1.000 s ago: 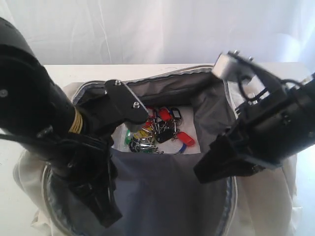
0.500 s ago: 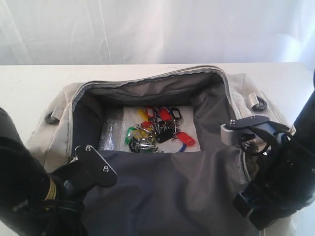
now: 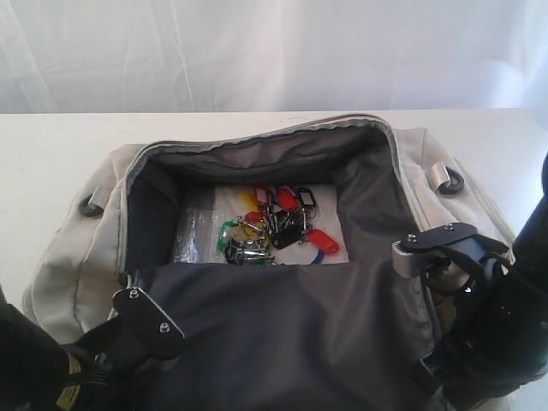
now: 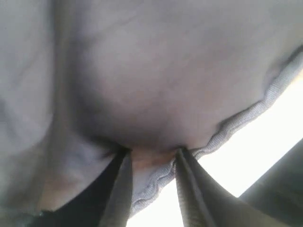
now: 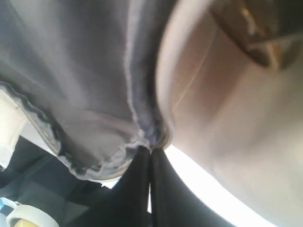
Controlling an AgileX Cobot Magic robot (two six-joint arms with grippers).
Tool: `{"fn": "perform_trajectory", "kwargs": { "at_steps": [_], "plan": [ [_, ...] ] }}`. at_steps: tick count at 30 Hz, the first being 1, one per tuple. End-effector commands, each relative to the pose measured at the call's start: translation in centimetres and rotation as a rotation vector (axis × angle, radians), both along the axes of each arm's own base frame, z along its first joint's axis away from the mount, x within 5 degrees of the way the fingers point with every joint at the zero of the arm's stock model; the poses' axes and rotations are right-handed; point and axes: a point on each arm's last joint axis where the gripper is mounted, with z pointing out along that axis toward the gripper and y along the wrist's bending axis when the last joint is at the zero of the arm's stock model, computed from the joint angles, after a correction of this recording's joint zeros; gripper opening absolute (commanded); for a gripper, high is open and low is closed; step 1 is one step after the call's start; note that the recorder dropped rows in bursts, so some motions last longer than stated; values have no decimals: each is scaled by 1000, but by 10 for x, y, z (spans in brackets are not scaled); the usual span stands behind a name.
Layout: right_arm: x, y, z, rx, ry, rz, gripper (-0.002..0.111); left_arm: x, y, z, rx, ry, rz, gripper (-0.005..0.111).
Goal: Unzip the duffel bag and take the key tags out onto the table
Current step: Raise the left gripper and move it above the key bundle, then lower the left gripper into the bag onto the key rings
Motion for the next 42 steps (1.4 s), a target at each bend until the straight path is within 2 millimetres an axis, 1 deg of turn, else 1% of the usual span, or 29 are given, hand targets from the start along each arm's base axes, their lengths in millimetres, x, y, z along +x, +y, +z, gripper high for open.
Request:
{"fn": "perform_trajectory", "kwargs": {
  "at_steps": [1, 4, 6, 7, 8, 9, 10, 12, 14, 15, 16, 18, 19, 22, 23, 26, 29, 32, 33, 34, 35, 38, 39, 40, 41, 42],
  "plan": [
    [-1, 1, 27, 18, -38, 20, 0, 1, -5, 36, -47, -21, -9, 37],
    [-3, 1, 62, 46, -142, 31, 0, 2, -6, 78, -108, -83, -36, 37],
    [-7, 0, 87, 71, -250, 32, 0, 0, -3, 113, -149, -148, -58, 37],
    [-11, -1, 100, 82, -307, 33, 0, -2, 1, 126, -146, -171, -78, 37],
    [-15, -3, 110, 89, -351, 33, 0, -3, 6, 143, -152, -214, -87, 37],
    [-21, -5, 124, 99, -417, 34, 0, -4, 12, 158, -150, -264, -84, 37],
    [-25, -6, 133, 103, -469, 26, 0, -4, 18, 171, -143, -318, -75, 37],
    [-34, -11, 149, 107, -583, -6, 0, -5, 31, 198, -141, -419, -2, 37],
    [-45, -17, 160, 112, -687, -37, 0, -6, 41, 218, -102, -452, 45, 37],
    [-51, -19, 165, 116, -724, -45, 0, -4, 42, 223, -67, -441, 46, 36],
    [-55, -20, 168, 122, -747, -53, 0, -4, 42, 228, -40, -423, 46, 35],
    [-64, -22, 173, 133, -783, -60, 0, 3, 34, 232, -5, -411, 3, 35],
    [-66, -23, 175, 136, -793, -60, 0, 7, 30, 233, 5, -410, -13, 35],
    [-74, -24, 178, 143, -818, -61, 0, 29, 6, 228, 49, -394, -50, 35],
    [-75, -25, 178, 144, -821, -61, 0, 40, -1, 226, 64, -387, -58, 35],
    [-79, -26, 178, 142, -814, -57, 0, 78, -25, 209, 79, -310, -83, 35],
    [-82, -26, 176, 132, -784, -50, 0, 114, -44, 196, -33, -205, -122, 35],
    [-83, -27, 175, 115, -771, -44, 0, 150, -55, 181, -142, -153, -134, 35],
    [-82, -28, 175, 111, -772, -44, 0, 159, -56, 177, -144, -149, -119, 35],
    [-82, -28, 175, 105, -773, -44, 0, 171, -58, 168, -135, -144, -105, 35],
    [-82, -29, 175, 96, -775, -43, 0, 180, -59, 161, -130, -141, -93, 35],
    [-82, -30, 175, 86, -778, -43, 0, 198, -63, 140, -108, -126, -100, 35],
    [-81, -29, 175, 88, -786, -45, 0, 206, -68, 125, -98, -114, -105, 39],
    [-81, -29, 175, 89, -789, -45, 0, 209, -70, 118, -89, -106, -116, 45],
    [-79, -29, 173, 91, -797, -49, 0, 215, -73, 105, -74, -94, -110, 58],
    [-79, -29, 171, 90, -794, -49, 0, 218, -74, 99, -65, -90, -100, 66]
  ]
}}
